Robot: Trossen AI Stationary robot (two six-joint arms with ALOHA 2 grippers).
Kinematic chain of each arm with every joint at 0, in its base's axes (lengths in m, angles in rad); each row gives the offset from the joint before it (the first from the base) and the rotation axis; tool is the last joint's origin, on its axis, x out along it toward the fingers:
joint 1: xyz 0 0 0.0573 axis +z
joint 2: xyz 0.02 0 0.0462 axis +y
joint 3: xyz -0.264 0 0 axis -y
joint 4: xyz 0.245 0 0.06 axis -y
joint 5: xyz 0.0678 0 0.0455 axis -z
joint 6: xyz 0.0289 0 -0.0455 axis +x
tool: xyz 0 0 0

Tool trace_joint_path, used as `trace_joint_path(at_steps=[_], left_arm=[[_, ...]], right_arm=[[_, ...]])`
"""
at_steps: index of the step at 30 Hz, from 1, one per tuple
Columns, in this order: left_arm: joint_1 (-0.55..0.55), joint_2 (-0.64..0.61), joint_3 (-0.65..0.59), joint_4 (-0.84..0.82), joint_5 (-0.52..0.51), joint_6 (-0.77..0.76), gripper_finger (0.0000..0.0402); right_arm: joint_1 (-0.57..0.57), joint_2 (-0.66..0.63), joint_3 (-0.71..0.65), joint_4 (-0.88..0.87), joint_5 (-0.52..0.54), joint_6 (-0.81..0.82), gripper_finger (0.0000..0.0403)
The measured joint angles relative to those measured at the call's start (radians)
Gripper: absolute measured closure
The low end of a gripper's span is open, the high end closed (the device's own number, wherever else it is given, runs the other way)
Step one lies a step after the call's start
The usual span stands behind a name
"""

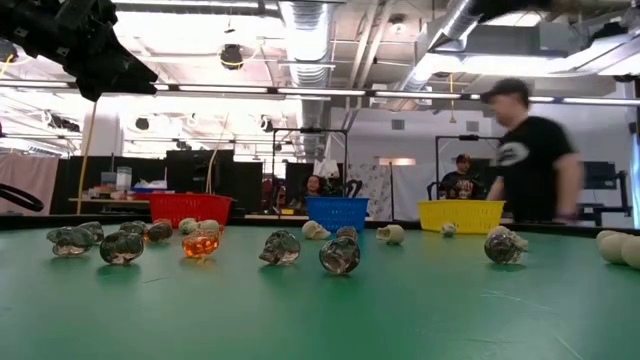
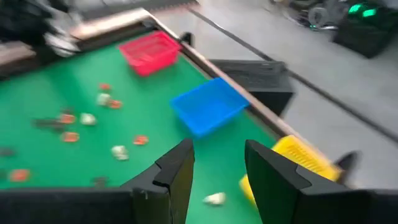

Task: Sort Halloween decoration
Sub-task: Put the orange pumpkin toy into the red bin

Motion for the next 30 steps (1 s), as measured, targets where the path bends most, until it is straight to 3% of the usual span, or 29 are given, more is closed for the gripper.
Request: trace_joint_path(at_steps=[3,7,16,22,30], left_arm=[[0.0,0.0,0.0,0.0,0.0,-0.001,0.0233],[0.0,0.0,0.0,0.0,0.0,-0.001,0.0233],[0.0,0.0,0.0,0.0,-0.001,-0.002,0.0233],[0.0,0.0,0.0,0.003,0.0,-0.003,0.0233],[0.0,0.0,0.0,0.003,0.0,-0.003,0.0233]], right_arm=[[0.103,-0.087,-0.175,0.163,0.032,0.048,0.0229],[0.196,-0.1,-0.349,0.378,0.041,0.016,0.0229],[0.293,0.089,-0.636,0.887,0.056,-0.094,0.0229],[0.356,0.251,-0.676,1.154,0.055,-0.097,0.0229],[0.439,0.398,-0.679,1.301,0.054,-0.099,0.0229]])
